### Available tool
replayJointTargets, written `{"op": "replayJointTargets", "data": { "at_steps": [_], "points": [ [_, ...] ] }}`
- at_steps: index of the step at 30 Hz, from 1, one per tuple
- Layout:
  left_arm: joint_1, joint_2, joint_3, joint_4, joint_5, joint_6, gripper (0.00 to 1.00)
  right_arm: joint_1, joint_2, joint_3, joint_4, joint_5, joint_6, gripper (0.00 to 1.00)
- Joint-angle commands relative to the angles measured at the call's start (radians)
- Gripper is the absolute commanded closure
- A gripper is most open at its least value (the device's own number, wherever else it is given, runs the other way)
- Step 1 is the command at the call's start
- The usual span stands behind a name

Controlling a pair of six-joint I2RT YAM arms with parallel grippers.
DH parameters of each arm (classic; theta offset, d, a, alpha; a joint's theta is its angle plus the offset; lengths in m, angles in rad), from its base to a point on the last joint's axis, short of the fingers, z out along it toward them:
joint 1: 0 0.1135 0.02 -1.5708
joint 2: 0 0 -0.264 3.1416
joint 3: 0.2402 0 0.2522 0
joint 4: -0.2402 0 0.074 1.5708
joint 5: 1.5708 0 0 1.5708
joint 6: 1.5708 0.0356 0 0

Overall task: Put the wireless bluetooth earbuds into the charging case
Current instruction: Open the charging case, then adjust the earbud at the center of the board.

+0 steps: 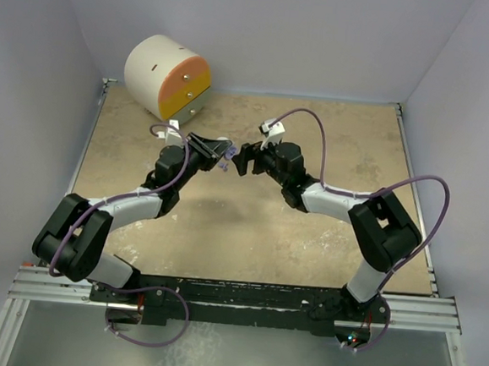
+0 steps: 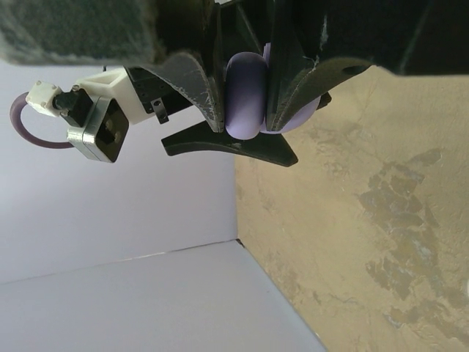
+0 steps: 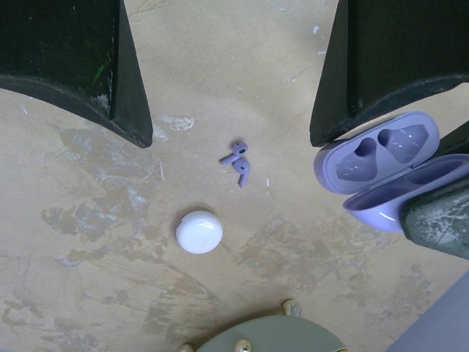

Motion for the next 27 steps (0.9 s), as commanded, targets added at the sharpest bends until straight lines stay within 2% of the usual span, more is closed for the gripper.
{"op": "replayJointTargets", "data": {
  "at_steps": [1,6,11,19,23,27],
  "points": [
    [-0.010,0.002,-0.025,0.050,0.026,-0.043,1.00,-0.006,-0.001,0.092,0.104,-0.024,0.007,0.10],
    [-0.010,0.006,-0.049,0.072,-0.024,-0.077,1.00,-0.013,0.032,0.138,0.105,-0.039,-0.001,0.10],
    [0.000,-0.032,-0.047,0.040,-0.149,-0.082,1.00,-0.013,0.084,0.191,0.038,-0.040,-0.008,0.10],
    [0.048,-0.140,-0.053,-0.064,-0.370,-0.083,1.00,-0.014,0.039,0.111,0.019,0.012,0.028,0.10],
    [0.081,-0.189,-0.076,-0.094,-0.435,-0.092,1.00,-0.016,0.007,0.077,0.007,0.047,0.035,0.10],
    [0.111,-0.230,-0.110,-0.091,-0.443,-0.114,1.00,-0.016,-0.005,0.074,-0.011,0.036,0.013,0.15]
  ]
}}
